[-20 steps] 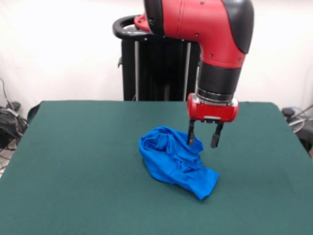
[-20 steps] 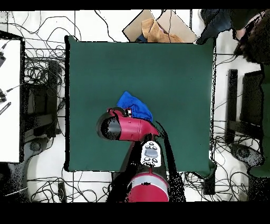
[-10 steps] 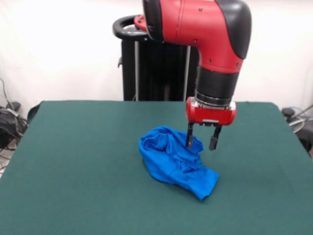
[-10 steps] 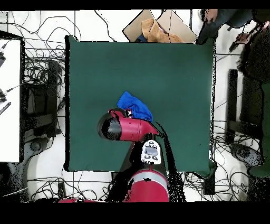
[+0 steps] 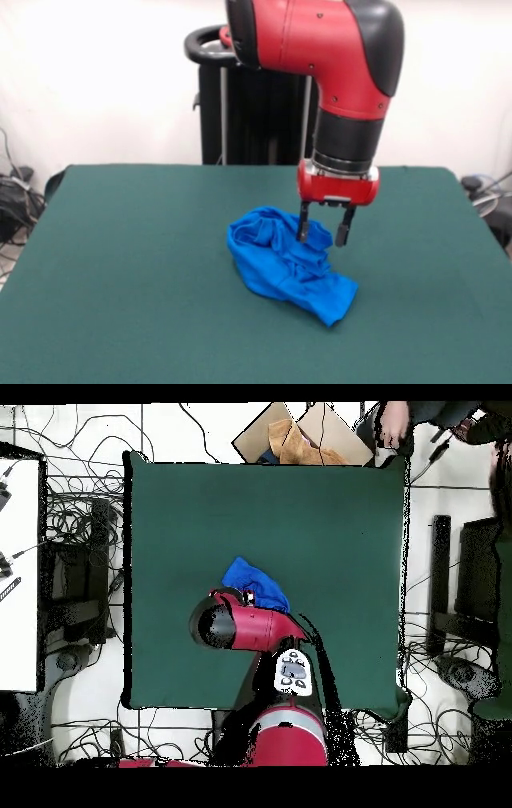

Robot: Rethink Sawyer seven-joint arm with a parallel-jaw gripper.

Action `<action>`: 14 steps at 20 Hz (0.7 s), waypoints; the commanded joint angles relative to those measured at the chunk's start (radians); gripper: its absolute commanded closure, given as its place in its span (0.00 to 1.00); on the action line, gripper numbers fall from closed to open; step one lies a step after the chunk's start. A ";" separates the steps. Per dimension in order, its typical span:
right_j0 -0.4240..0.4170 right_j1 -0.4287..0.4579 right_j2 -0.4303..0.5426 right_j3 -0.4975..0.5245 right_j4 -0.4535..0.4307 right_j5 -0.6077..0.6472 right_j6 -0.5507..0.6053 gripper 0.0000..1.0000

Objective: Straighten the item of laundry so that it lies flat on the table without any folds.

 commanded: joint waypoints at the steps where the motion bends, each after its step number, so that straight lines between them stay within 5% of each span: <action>1: -0.005 -0.001 0.024 -0.063 0.020 0.066 0.150 0.00; 9: 0.048 0.041 -0.043 -0.099 0.005 0.109 0.136 0.00; 14: 0.036 0.021 -0.029 -0.032 0.015 0.117 0.156 0.00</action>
